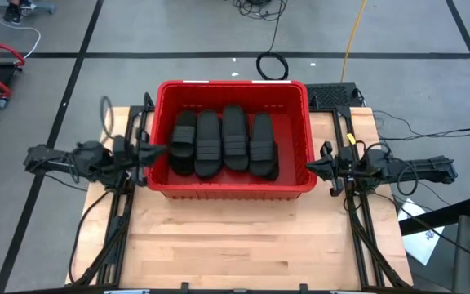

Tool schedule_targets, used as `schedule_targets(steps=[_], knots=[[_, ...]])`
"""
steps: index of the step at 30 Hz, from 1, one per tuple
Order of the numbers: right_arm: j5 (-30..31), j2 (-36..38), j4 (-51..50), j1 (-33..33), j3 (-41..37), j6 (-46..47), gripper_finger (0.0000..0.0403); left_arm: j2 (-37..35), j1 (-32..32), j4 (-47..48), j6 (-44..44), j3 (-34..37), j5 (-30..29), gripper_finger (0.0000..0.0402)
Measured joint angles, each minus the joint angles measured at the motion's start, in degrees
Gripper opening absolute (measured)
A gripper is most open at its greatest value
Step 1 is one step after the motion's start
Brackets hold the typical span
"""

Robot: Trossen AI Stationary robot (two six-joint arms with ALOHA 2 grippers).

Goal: Pick and place slides into bin
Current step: Return to Home Position

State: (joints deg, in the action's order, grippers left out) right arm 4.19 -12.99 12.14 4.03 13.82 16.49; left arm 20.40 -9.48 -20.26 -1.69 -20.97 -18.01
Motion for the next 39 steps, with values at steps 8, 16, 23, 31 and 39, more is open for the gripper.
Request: schedule_targets(steps=[8, 16, 23, 31, 39], knots=[[1.76, 0.91, 2.41, -0.03, -1.57, -0.38, 0.0000, -3.91, -0.83, 11.62, 5.17, 0.15, 0.32, 0.0000], [7.91, 1.60, 2.67, -0.04, -1.57, -0.63, 0.0000, -14.37, -0.89, 22.76, 0.65, 0.00, 4.13, 0.0000], [8.40, 1.59, 2.38, -0.04, -1.57, -0.56, 0.0000, -20.17, -0.89, 29.90, -1.03, -0.02, 5.11, 0.0000], [9.35, 1.59, 2.35, -0.04, -1.55, -0.46, 0.0000, -19.74, -0.91, 30.91, -7.07, 0.00, 8.94, 0.0001], [9.31, 1.55, 2.63, -0.04, -1.54, -0.68, 0.0000, -19.67, -0.91, 30.76, -7.85, 0.00, 9.11, 0.0014]])
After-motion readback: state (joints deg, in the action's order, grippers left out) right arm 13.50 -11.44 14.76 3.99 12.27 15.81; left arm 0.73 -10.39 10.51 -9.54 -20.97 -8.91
